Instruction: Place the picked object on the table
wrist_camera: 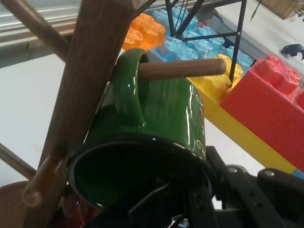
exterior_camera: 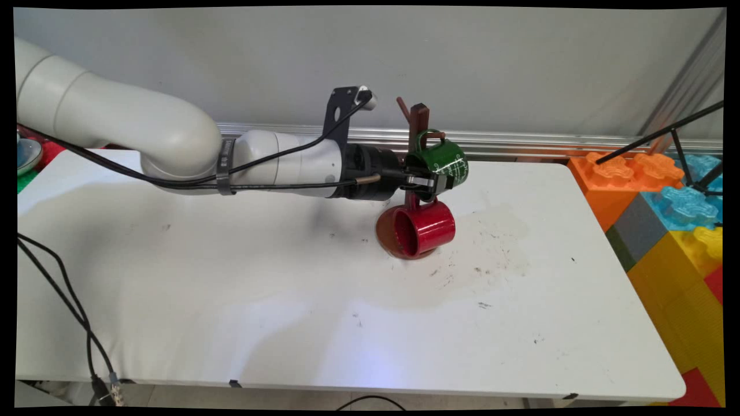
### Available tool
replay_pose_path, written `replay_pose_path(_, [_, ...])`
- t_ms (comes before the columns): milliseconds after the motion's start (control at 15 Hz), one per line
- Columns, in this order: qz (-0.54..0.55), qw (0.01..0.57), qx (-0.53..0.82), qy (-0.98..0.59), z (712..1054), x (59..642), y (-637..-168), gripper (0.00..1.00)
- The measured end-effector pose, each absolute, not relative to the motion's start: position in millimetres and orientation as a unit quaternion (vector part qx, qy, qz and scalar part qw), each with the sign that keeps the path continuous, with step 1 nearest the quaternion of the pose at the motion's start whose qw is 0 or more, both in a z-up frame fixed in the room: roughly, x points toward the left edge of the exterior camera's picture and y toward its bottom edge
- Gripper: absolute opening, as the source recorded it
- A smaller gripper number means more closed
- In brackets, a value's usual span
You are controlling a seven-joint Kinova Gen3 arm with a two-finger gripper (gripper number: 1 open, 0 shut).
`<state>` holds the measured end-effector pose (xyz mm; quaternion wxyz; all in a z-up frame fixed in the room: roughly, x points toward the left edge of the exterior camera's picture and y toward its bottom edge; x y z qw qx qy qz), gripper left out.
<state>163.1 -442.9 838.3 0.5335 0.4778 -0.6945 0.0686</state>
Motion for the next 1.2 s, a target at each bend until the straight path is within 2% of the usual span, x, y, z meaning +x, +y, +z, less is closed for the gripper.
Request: replay_pose_path(1200, [0.021, 0.562, 0.427, -0.708, 884.5, 165.4, -393.4, 0.00])
